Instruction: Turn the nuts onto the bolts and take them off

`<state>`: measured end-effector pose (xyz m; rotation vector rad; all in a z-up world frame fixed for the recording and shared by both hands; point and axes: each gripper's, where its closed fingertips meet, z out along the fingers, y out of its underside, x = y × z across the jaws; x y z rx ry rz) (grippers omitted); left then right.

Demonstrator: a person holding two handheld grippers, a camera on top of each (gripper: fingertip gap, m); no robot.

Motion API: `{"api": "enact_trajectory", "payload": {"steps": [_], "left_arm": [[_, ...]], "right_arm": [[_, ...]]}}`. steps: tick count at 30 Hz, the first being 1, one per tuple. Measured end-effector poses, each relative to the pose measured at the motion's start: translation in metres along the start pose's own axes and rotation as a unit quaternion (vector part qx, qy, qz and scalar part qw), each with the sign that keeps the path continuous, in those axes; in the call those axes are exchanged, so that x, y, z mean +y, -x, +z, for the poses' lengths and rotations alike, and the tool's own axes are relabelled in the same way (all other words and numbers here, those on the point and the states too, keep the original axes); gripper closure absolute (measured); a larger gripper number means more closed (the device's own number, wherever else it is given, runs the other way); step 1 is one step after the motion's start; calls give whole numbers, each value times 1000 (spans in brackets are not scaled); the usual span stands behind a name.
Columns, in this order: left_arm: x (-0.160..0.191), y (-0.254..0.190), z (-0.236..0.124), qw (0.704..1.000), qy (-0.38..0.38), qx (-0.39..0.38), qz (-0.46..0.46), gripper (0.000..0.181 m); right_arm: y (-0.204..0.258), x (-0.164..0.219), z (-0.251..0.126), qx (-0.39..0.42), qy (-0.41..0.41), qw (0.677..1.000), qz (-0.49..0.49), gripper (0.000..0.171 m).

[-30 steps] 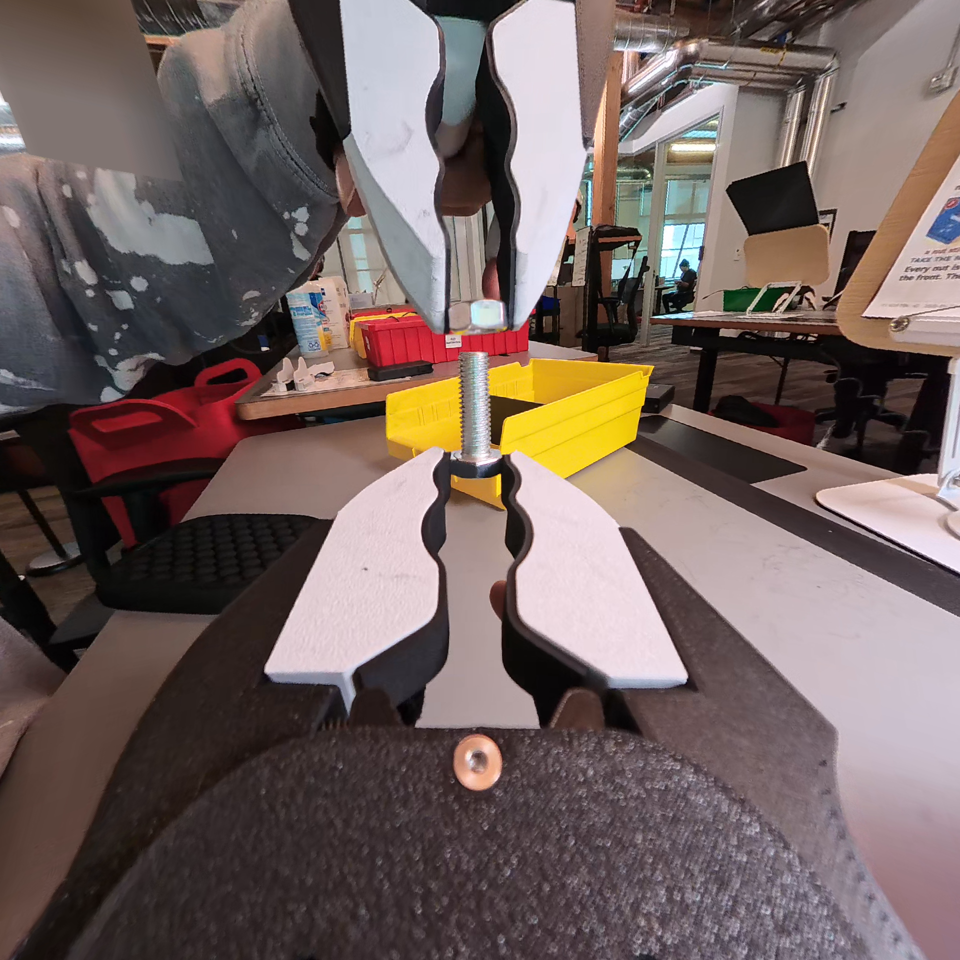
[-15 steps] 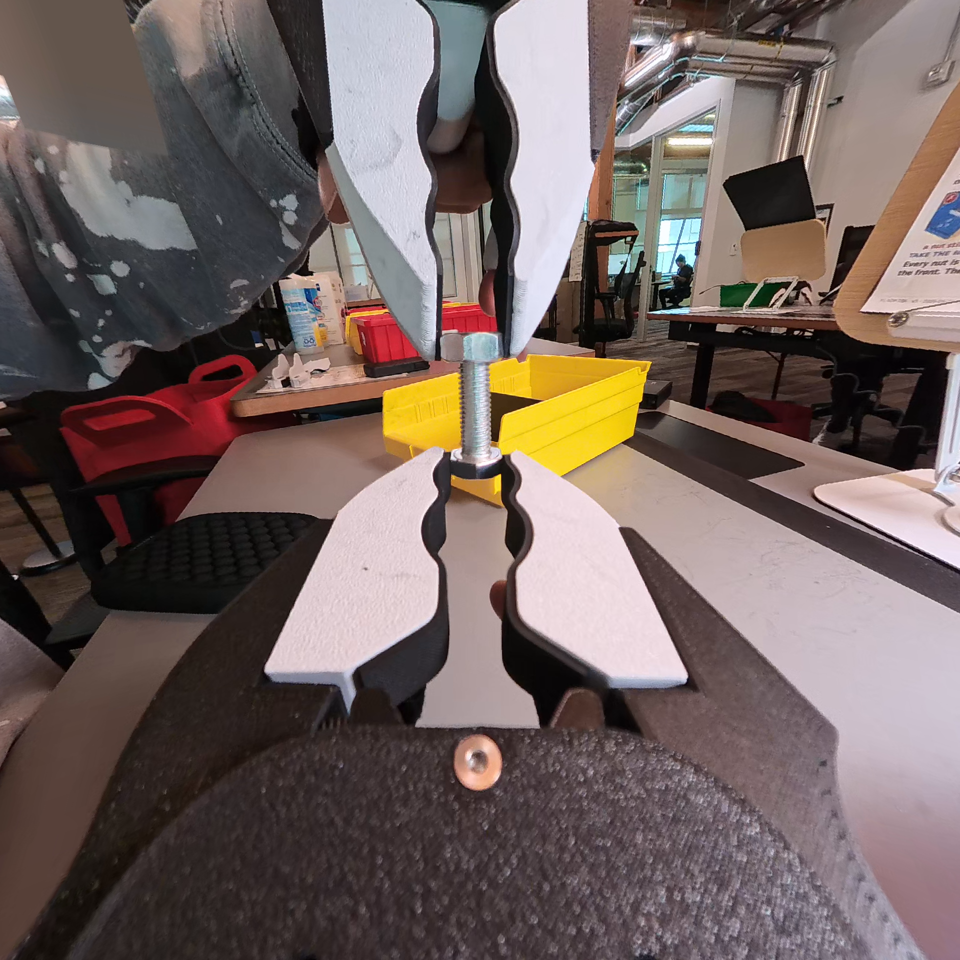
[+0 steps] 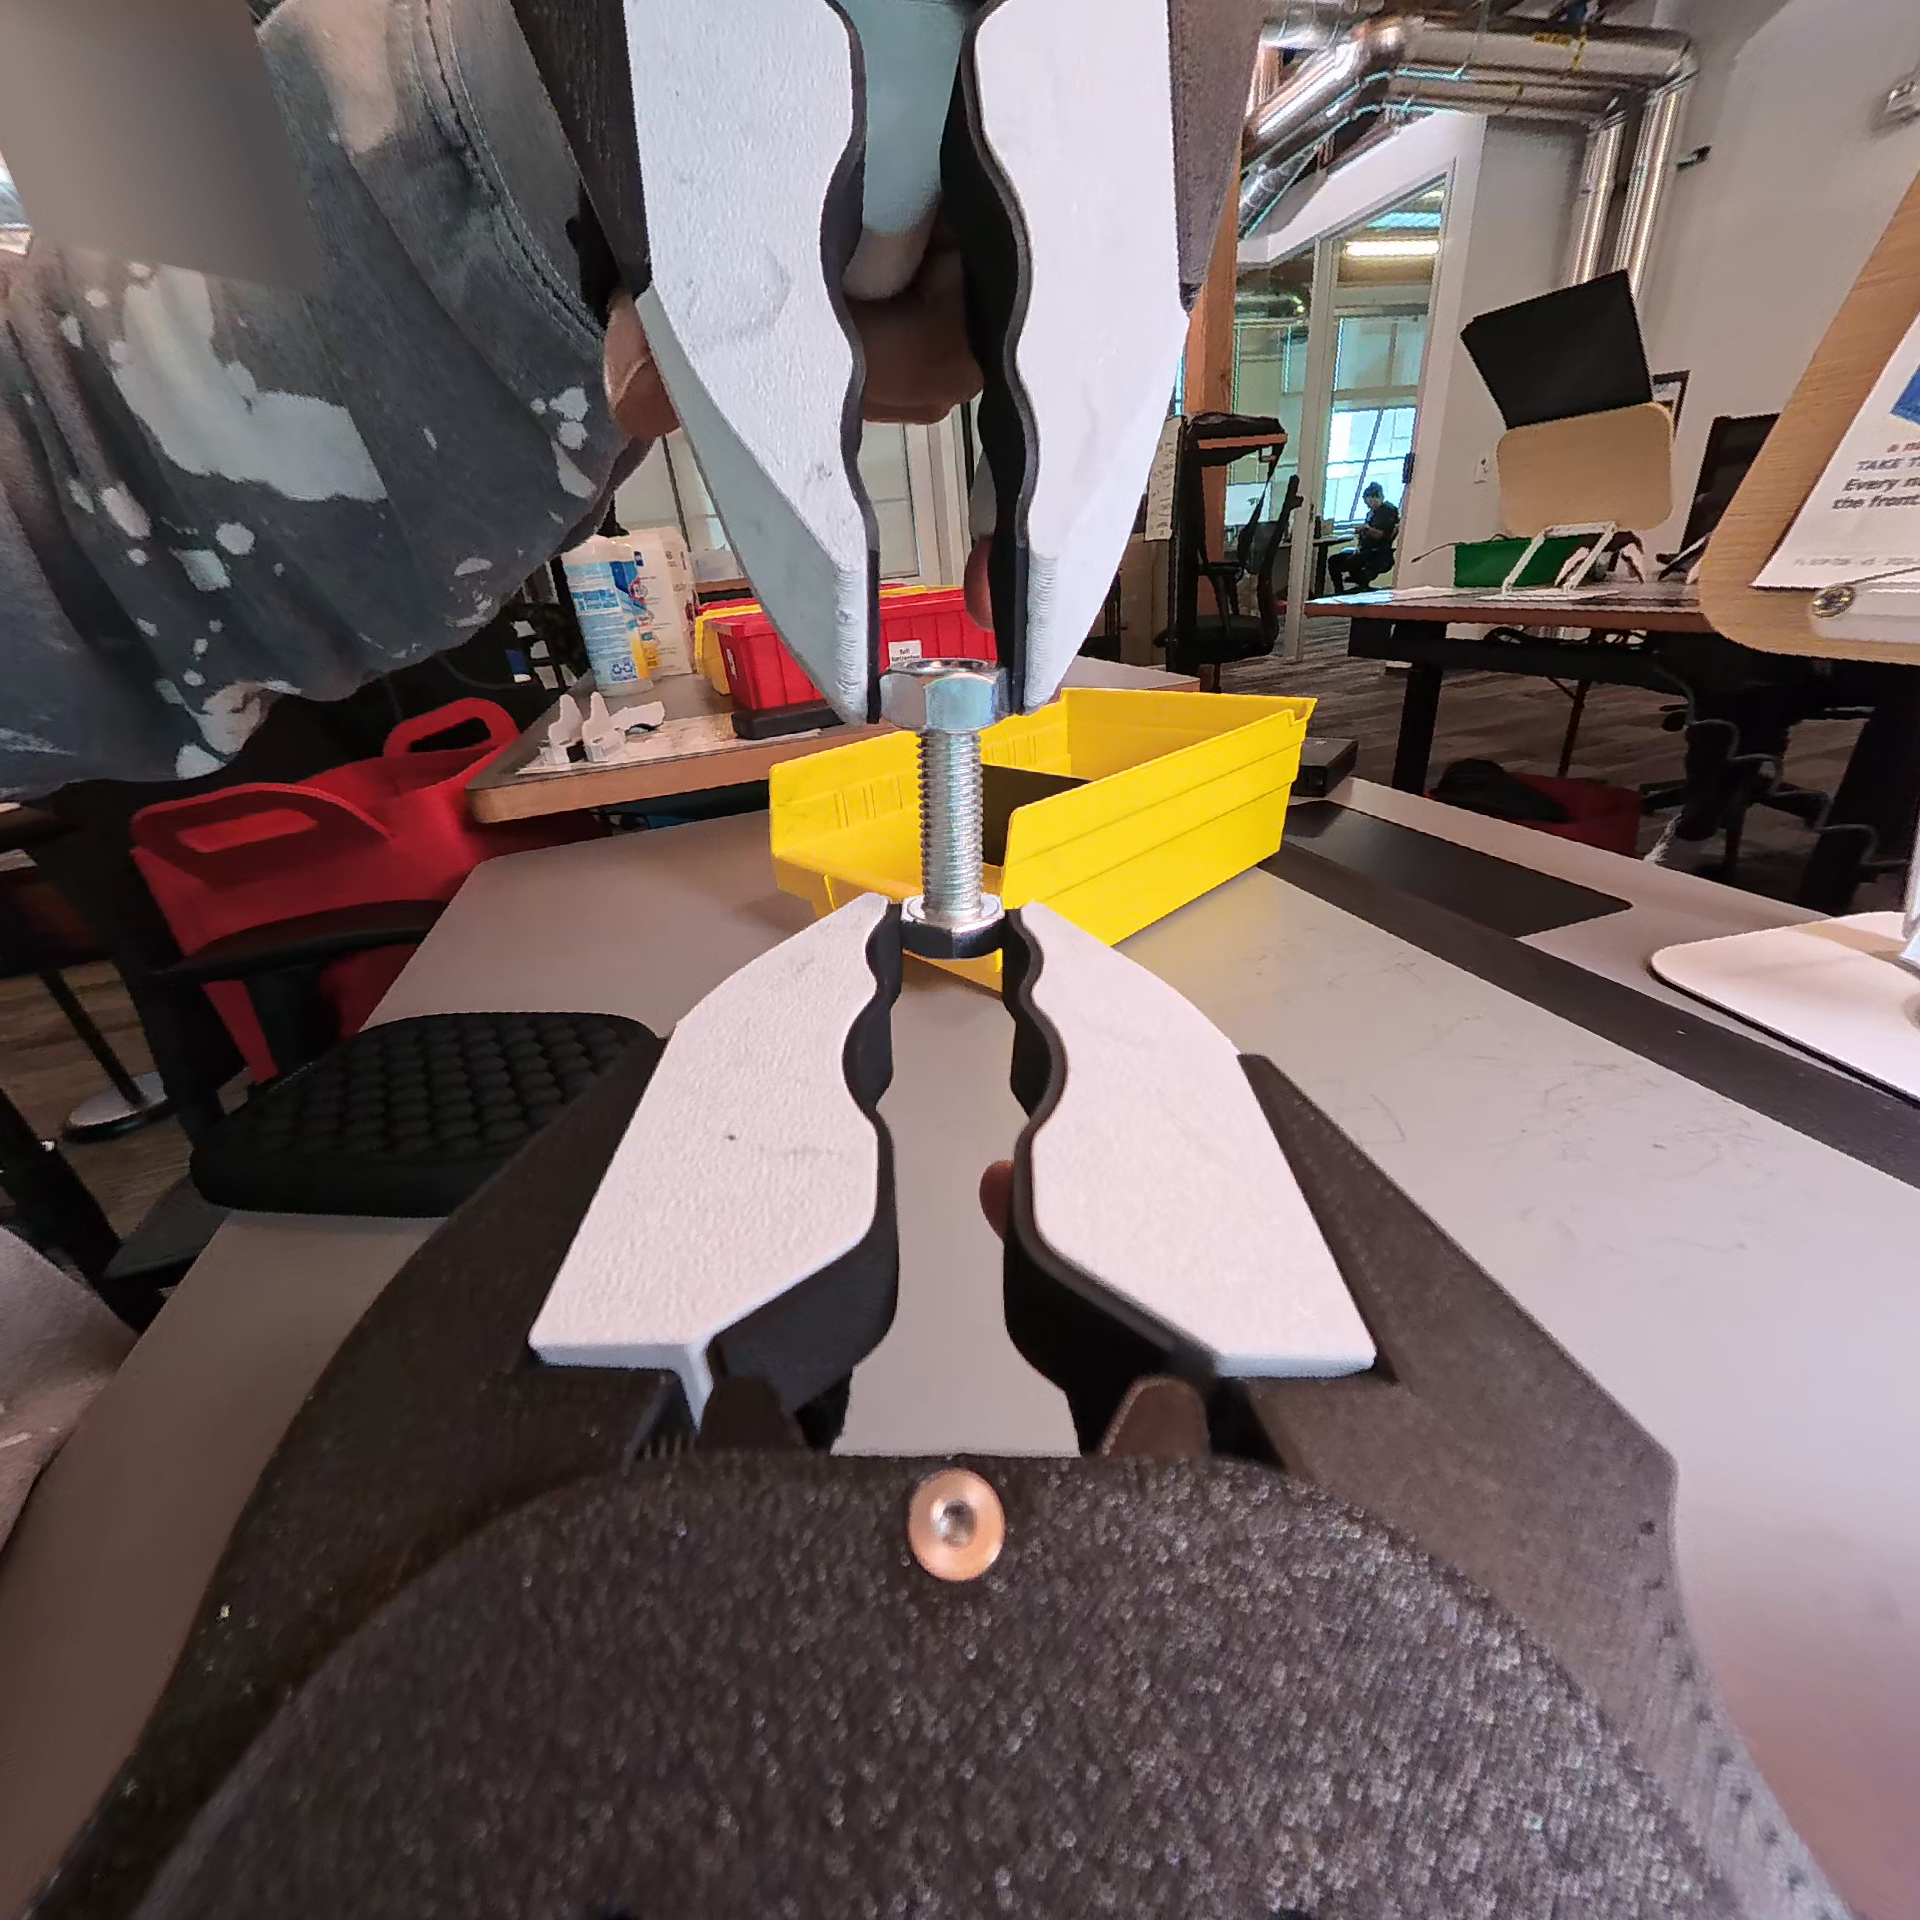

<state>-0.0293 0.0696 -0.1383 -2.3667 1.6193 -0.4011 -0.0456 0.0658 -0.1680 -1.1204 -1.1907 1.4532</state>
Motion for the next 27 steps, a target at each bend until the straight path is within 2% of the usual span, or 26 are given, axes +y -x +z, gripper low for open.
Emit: {"api": "enact_trajectory", "payload": {"steps": [8, 10, 13, 18, 22, 27], "left_arm": [[2, 0, -4, 1000, -28, -7, -2, 157], [0, 0, -8, 998, -56, -14, -2, 156], [-7, 1, -14, 990, -137, -31, -6, 154], [-9, 4, -14, 957, -280, -70, -31, 151], [-13, 7, -17, 915, -388, -100, -57, 151], [-20, 8, -17, 881, -455, -107, -70, 150]], "right_arm": [[1, 0, 1, -1, -2, 1000, 0, 153], [0, 0, 0, 0, -3, 1000, 0, 153], [-1, -2, -1, 4, -7, 1000, -1, 153], [-6, -4, -3, 13, -14, 1000, 4, 153], [-9, -6, -4, 20, -20, 1000, 5, 153], [-12, -8, -5, 26, -25, 999, 7, 153]]}}
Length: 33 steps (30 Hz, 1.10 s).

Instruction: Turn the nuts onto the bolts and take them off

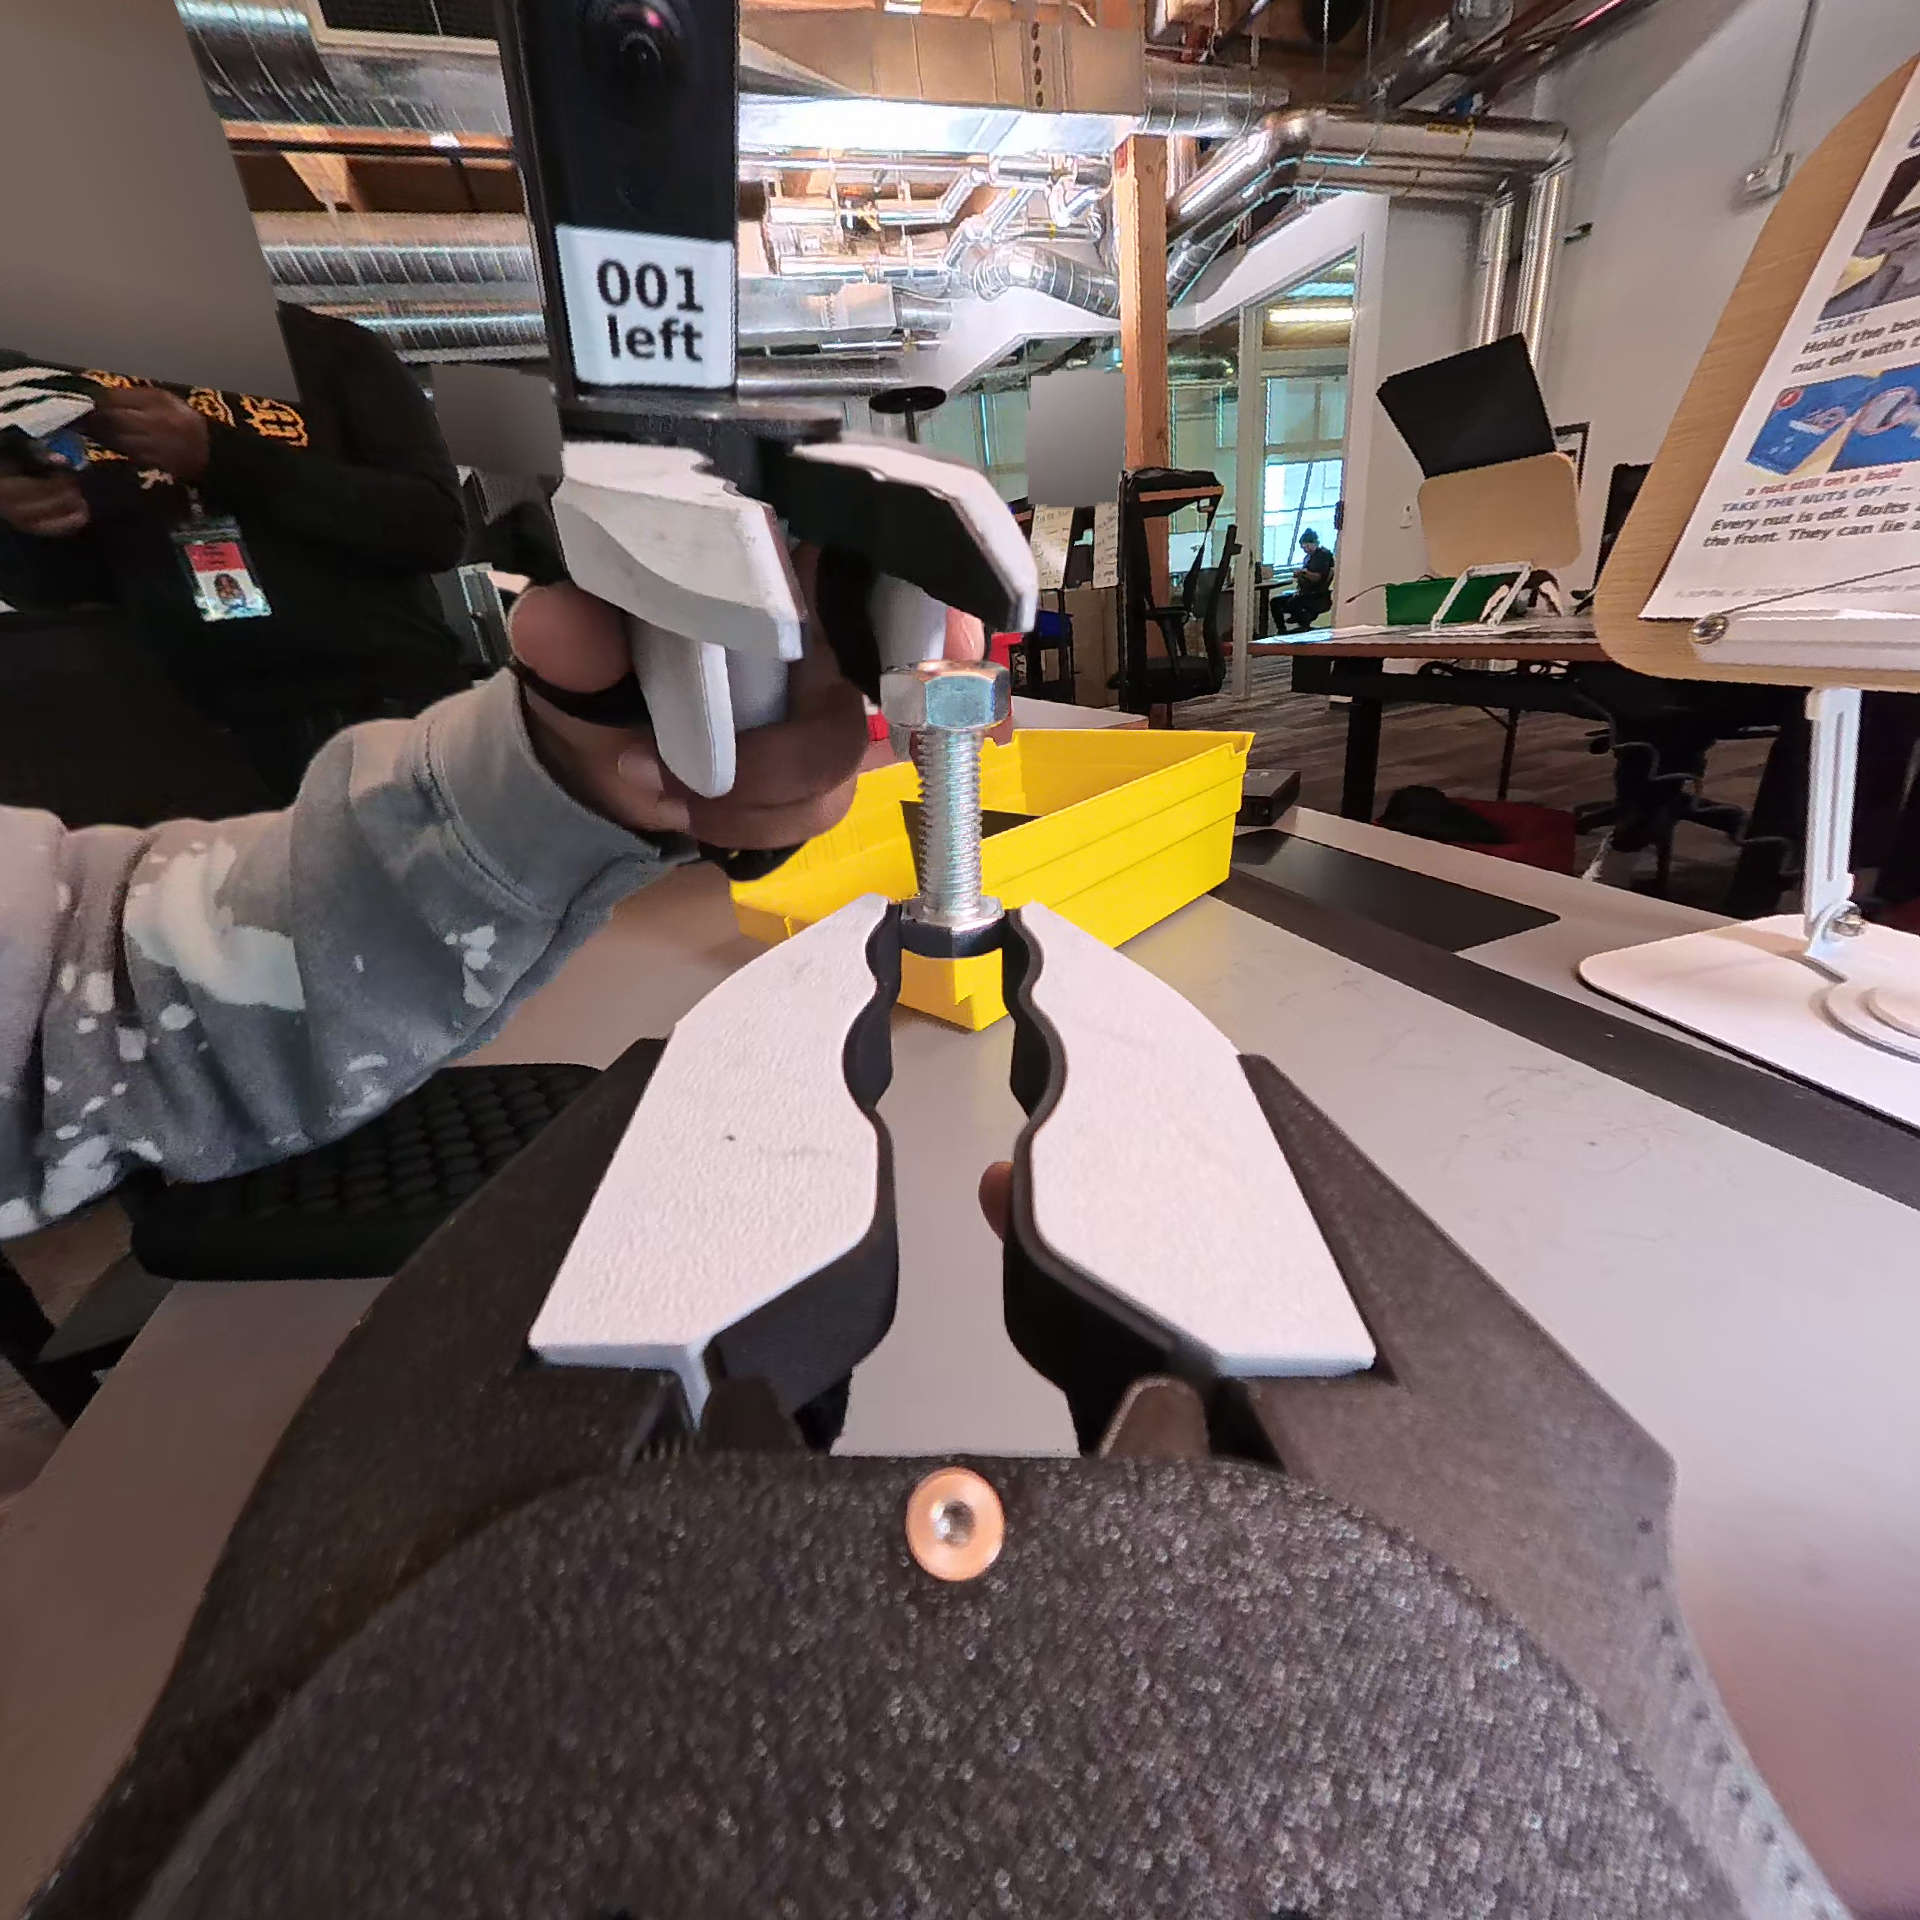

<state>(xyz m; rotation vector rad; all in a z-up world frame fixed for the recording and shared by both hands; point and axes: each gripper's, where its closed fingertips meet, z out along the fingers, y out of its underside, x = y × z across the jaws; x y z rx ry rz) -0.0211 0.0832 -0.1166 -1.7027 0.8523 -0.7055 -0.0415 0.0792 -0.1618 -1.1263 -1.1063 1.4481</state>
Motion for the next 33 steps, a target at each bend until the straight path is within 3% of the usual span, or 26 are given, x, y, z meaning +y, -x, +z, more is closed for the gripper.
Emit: {"api": "enact_trajectory", "payload": {"steps": [9, 21, 33], "left_arm": [[5, 4, 6, 1000, -20, 5, -9, 155], [-5, 5, -9, 993, -102, 32, -45, 155], [-2, 12, -7, 992, -110, 24, -55, 158]], "right_arm": [[1, -5, -2, -7, -14, 1000, 0, 153], [6, -14, -6, -24, -39, 999, -1, 153], [7, -17, -7, -29, -44, 999, -1, 153]]}}
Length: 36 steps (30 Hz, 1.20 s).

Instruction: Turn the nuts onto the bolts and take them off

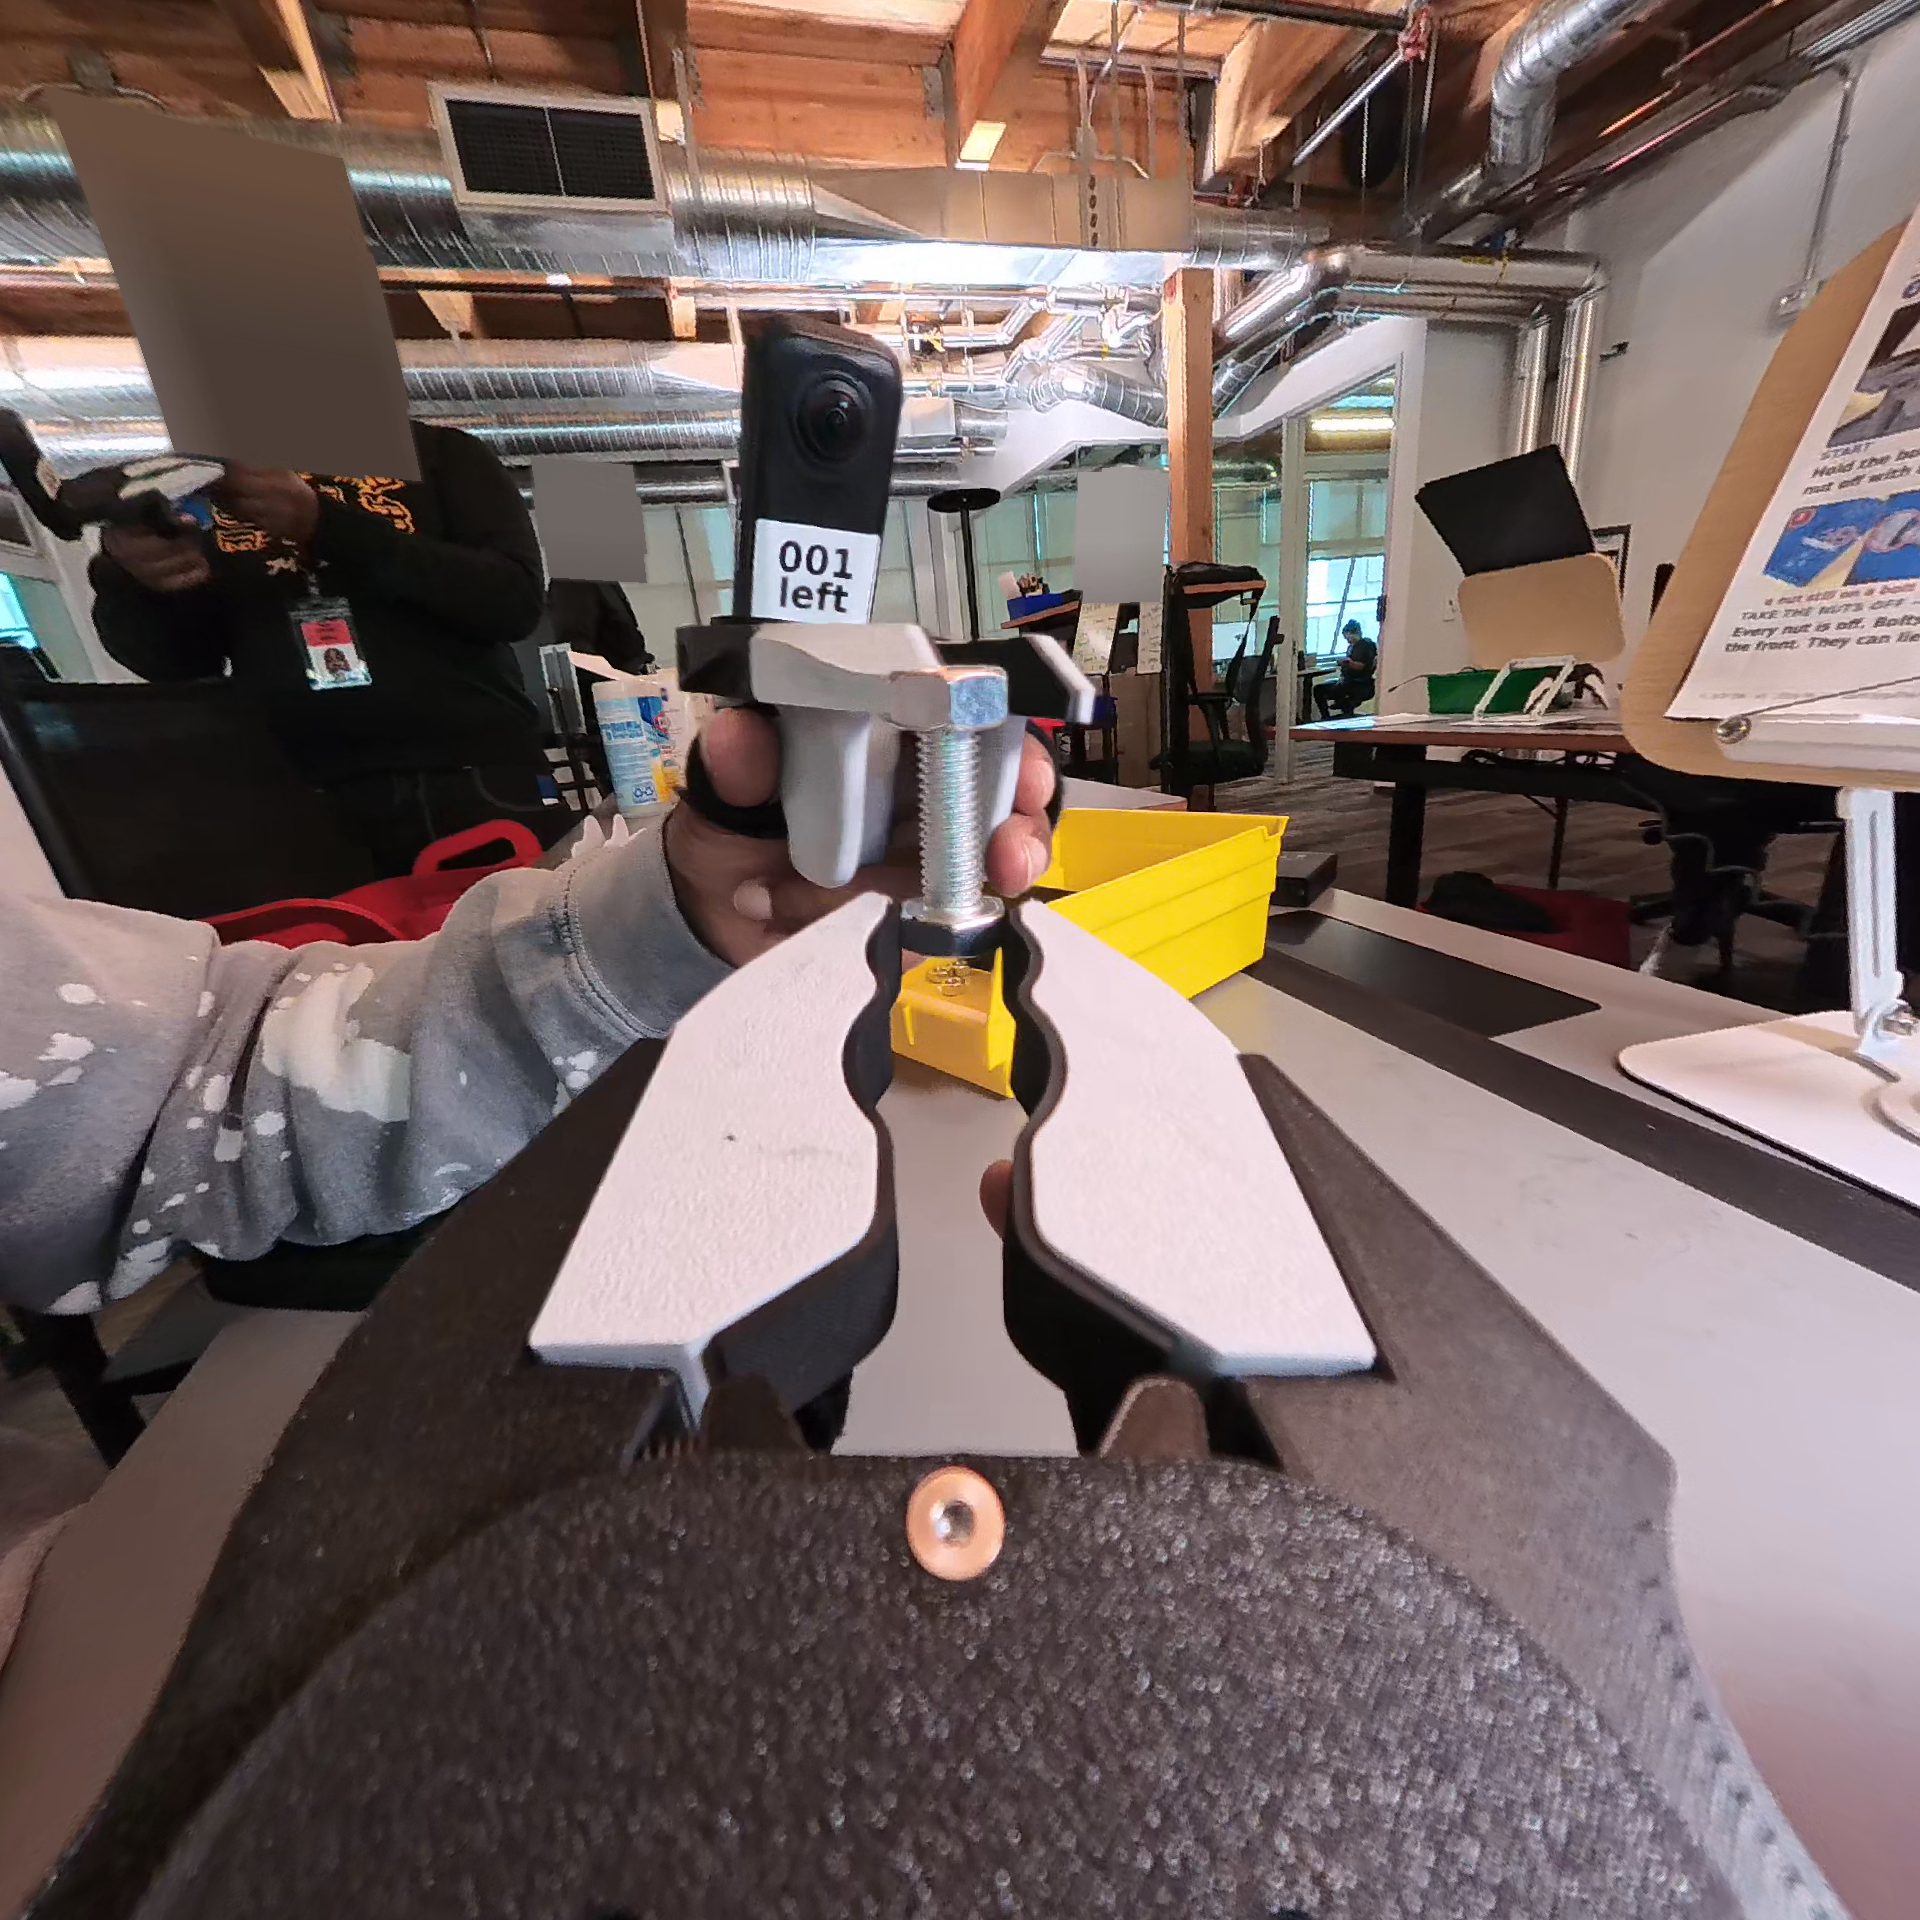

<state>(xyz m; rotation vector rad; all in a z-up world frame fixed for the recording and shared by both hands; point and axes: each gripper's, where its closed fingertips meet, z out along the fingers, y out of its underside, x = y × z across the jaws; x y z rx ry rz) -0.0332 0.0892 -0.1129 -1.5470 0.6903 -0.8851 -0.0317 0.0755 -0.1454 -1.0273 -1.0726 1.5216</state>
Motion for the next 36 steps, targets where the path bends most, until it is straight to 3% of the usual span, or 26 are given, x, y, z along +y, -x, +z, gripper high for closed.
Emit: {"api": "enact_trajectory", "payload": {"steps": [5, 9, 16, 20, 23, 30, 36], "left_arm": [[4, -9, 10, 1000, 5, 19, 0, 152], [0, 8, 2, 1000, -5, -26, 1, 162], [-2, -13, 8, 1000, -12, 26, -7, 151], [0, -7, 11, 1000, -8, 9, -4, 152], [-1, 14, 1, 999, -13, -48, 3, 161], [-3, -9, 10, 999, -26, 19, -15, 152], [-1, 1, 7, 1000, -19, 3, -17, 148]], "right_arm": [[0, 4, 2, 5, 9, 1000, -1, 153], [2, -2, -1, -7, -5, 1000, 3, 153], [-2, 2, 1, 6, 7, 1000, 0, 153], [0, -1, 0, 2, 0, 1000, 8, 153], [-1, -10, -4, -13, -21, 999, 20, 153], [-3, -3, -1, -4, -8, 1000, 20, 153], [-1, -11, -4, -23, -35, 998, 47, 153]]}}
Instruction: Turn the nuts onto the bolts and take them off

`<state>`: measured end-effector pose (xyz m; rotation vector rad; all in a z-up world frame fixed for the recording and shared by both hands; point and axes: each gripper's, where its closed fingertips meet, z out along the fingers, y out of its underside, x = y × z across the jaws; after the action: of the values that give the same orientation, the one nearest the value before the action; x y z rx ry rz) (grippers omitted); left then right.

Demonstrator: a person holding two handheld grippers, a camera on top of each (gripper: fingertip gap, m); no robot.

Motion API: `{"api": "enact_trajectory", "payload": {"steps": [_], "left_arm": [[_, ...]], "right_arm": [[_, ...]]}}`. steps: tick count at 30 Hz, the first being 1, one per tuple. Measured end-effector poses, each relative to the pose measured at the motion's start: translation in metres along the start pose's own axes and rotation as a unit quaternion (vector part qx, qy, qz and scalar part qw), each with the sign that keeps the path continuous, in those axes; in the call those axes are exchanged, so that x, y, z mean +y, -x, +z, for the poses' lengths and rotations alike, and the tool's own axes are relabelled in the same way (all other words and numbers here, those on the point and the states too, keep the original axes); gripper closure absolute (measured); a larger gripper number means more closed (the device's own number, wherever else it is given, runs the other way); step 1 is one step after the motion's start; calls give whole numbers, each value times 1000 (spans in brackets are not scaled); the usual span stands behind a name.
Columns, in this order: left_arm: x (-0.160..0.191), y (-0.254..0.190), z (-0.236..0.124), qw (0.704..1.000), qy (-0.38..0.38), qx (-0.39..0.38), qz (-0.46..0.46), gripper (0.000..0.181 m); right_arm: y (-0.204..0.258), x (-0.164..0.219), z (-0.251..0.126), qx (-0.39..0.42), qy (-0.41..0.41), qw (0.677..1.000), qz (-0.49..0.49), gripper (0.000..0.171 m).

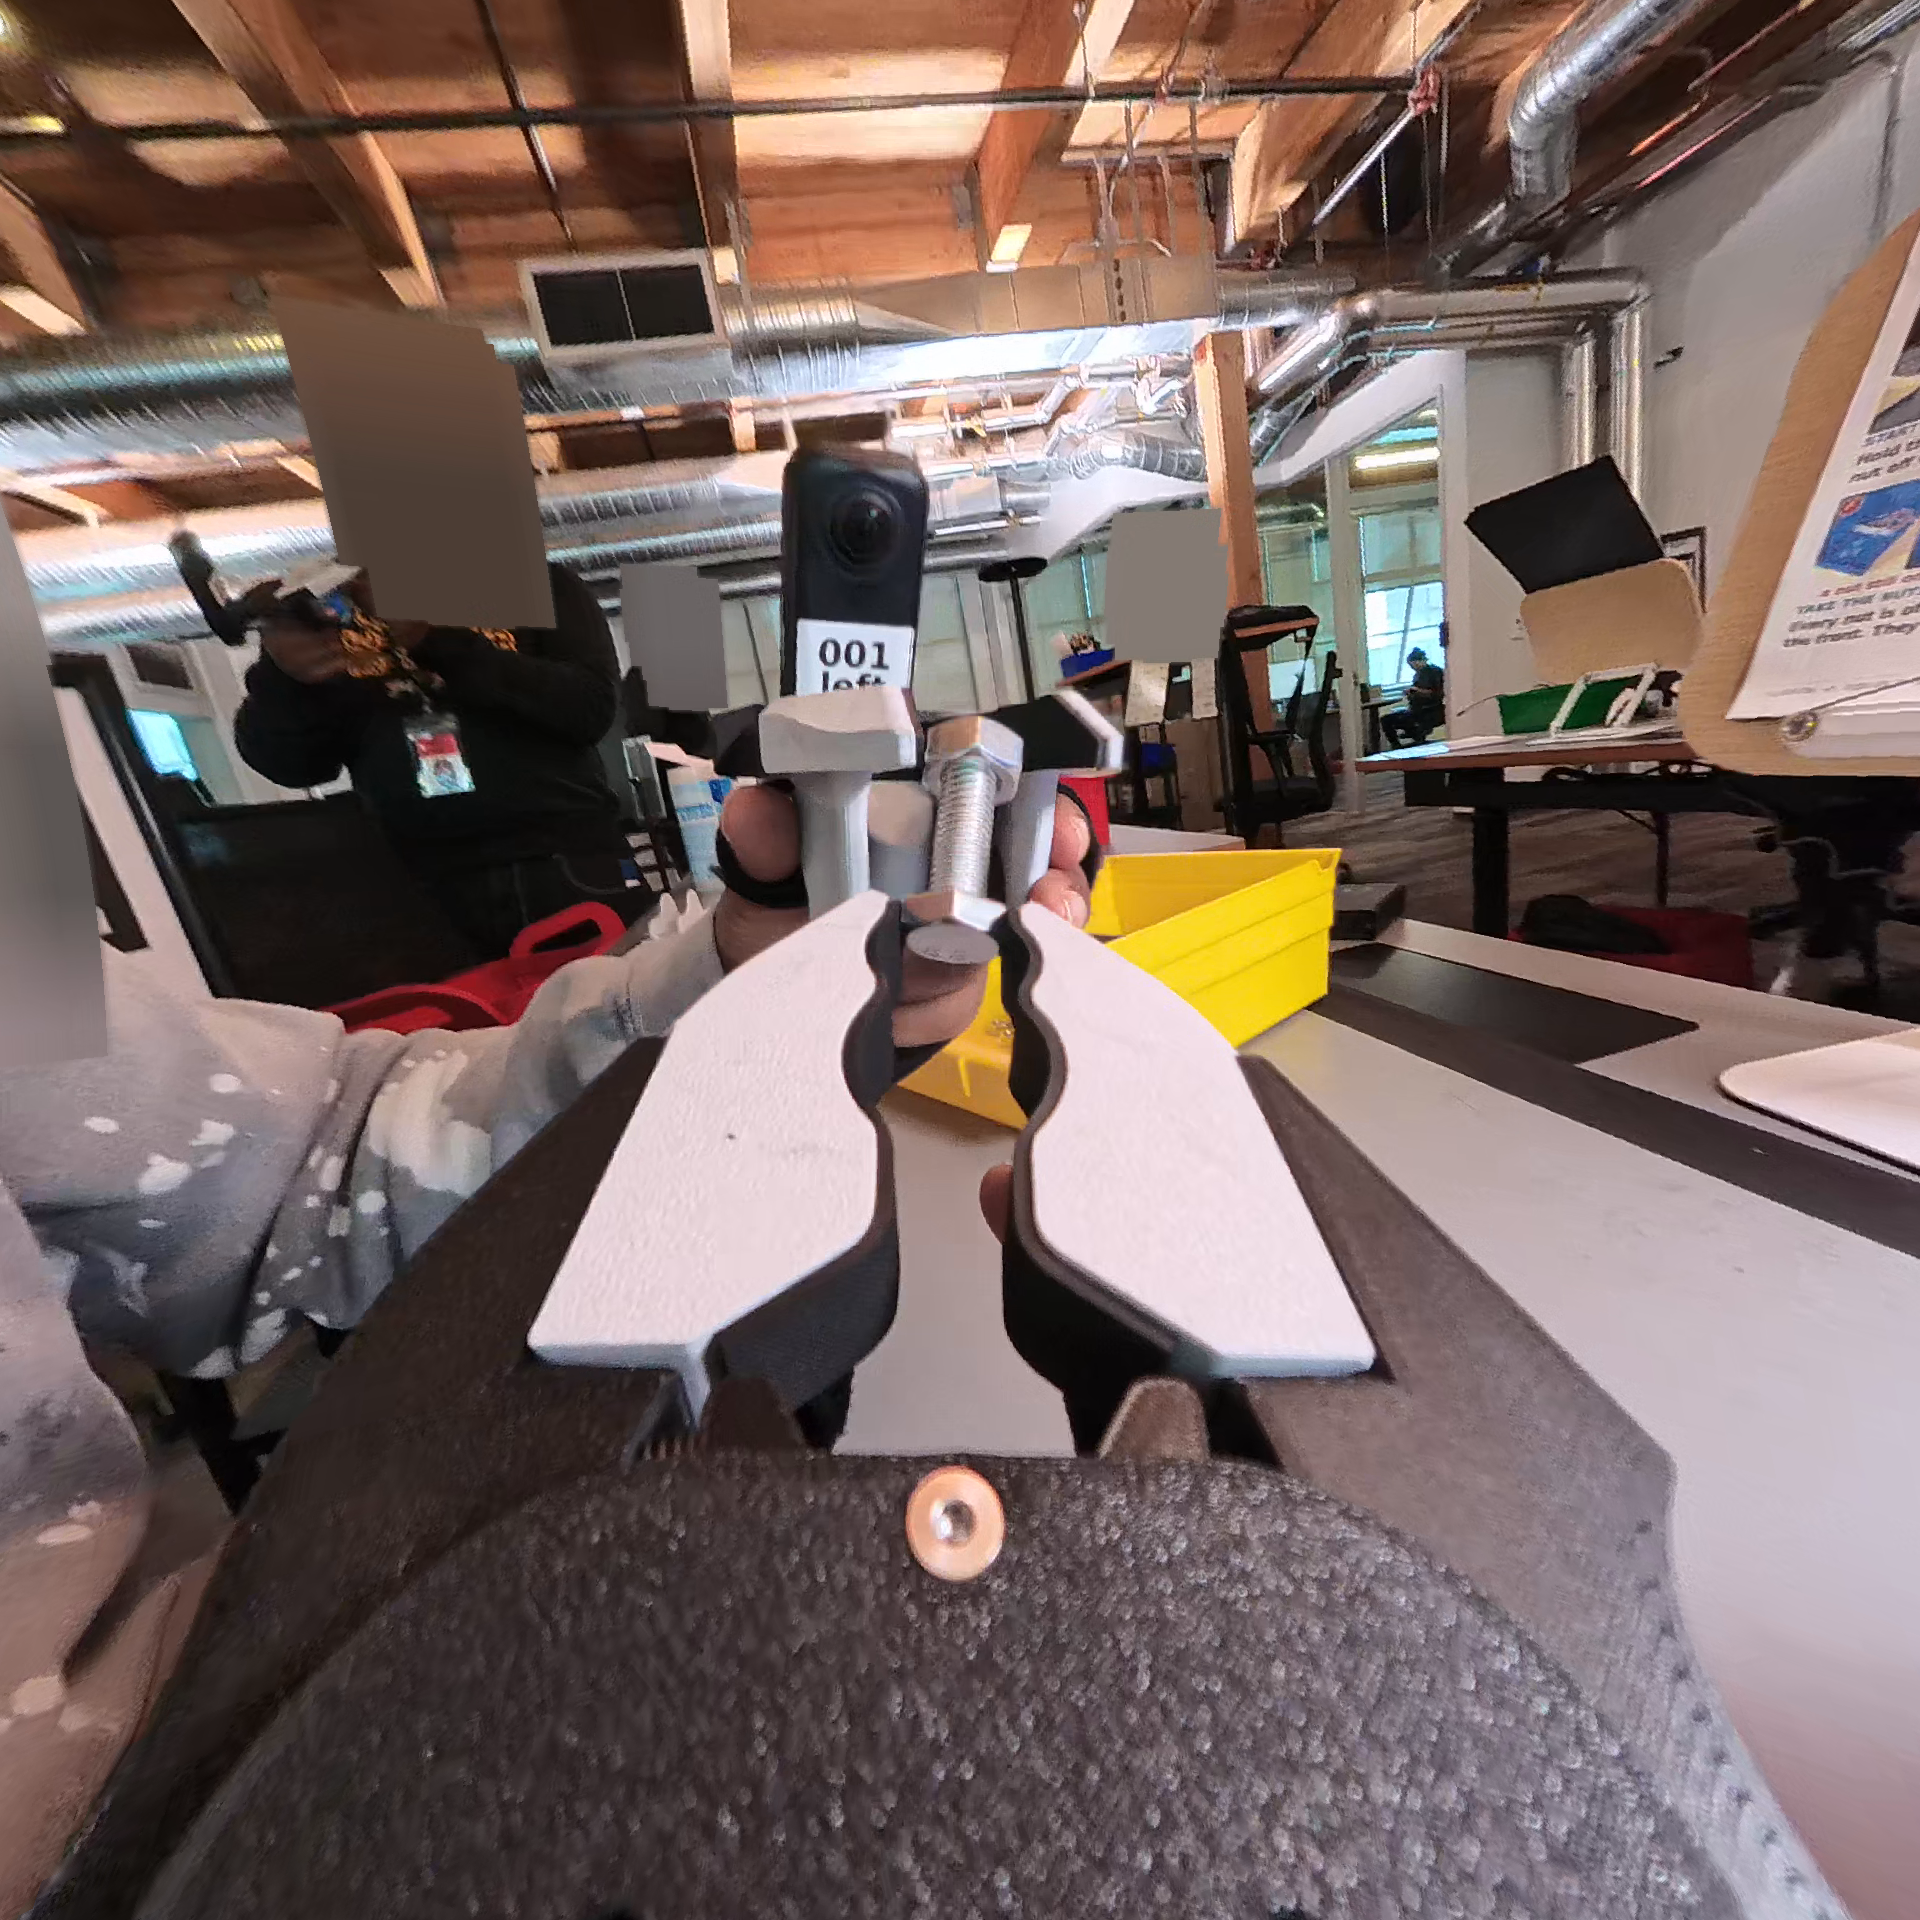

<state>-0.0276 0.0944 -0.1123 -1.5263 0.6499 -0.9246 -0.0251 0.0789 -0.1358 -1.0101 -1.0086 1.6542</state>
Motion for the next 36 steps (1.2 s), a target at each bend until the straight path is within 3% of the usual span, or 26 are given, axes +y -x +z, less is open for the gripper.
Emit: {"api": "enact_trajectory", "payload": {"steps": [10, 18, 22, 25, 29, 36], "left_arm": [[3, -9, 2, 999, 3, 30, -20, 163], [10, -11, 6, 997, 56, -10, 52, 163], [7, -19, 6, 998, 40, 18, 40, 163], [-1, -27, 3, 998, 14, 48, 29, 157], [-4, -5, -5, 1000, -4, -1, 22, 163], [-5, -26, 3, 998, -14, 55, 11, 153]], "right_arm": [[-1, -8, -3, -6, -21, 1000, 17, 153], [-3, 16, 3, 32, 65, 996, -56, 153], [2, 15, 3, 14, 57, 997, -52, 153], [16, 4, 3, -48, 17, 999, 12, 153], [29, -11, -2, -103, -24, 994, 40, 153], [13, 1, 0, -56, 1, 998, 30, 153]]}}
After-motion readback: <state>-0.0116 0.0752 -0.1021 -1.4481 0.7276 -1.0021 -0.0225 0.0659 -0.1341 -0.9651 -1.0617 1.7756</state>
